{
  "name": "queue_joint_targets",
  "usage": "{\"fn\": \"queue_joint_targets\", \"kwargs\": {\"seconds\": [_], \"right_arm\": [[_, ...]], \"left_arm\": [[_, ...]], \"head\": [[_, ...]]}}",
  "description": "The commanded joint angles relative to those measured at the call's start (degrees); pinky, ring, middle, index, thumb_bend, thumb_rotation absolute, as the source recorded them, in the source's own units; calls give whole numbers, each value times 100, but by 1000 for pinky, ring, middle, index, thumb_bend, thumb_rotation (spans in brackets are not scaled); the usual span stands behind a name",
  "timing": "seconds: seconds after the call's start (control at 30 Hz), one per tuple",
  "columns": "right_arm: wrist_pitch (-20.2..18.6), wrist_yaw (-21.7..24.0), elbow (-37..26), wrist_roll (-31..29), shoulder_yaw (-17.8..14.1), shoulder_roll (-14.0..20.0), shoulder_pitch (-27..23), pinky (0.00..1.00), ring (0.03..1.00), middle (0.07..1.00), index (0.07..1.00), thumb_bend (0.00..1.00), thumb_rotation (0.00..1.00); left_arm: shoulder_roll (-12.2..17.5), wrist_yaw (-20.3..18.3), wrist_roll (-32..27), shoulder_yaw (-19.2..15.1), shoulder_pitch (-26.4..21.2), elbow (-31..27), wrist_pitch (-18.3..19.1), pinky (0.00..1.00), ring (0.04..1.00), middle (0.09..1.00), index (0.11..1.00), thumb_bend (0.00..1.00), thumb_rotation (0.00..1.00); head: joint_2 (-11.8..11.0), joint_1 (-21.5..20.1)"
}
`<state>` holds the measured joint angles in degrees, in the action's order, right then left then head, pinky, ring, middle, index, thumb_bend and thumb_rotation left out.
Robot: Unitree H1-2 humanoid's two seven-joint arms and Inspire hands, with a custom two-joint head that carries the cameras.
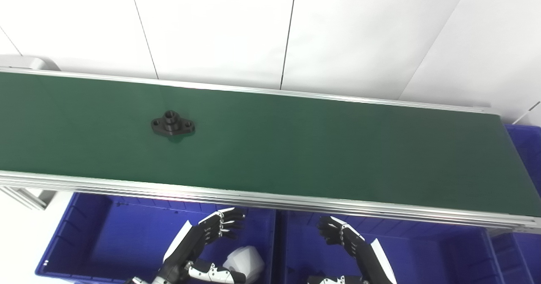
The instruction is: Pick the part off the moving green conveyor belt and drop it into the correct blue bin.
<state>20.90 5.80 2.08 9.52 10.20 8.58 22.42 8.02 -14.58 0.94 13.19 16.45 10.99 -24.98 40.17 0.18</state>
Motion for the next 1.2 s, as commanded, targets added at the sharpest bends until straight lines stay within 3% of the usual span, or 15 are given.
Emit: {"fn": "queue_joint_targets", "kwargs": {"seconds": [0.0,0.43,1.17], "right_arm": [[163,-9,-122,-85,-22,-4,-17,725,764,779,814,794,133],[155,-25,-109,-114,-41,-17,-27,717,762,772,800,795,127],[588,-410,-6,134,-99,-85,-27,688,718,743,766,784,166]], "left_arm": [[24,-17,-64,-18,-64,-144,-195,655,752,804,791,847,130],[7,-25,-67,-13,-73,-141,-194,657,744,804,792,851,128],[-3,-38,-82,8,-77,-89,-195,656,750,806,793,848,126]], "head": [[3,-3],[-2,6],[-105,52]]}}
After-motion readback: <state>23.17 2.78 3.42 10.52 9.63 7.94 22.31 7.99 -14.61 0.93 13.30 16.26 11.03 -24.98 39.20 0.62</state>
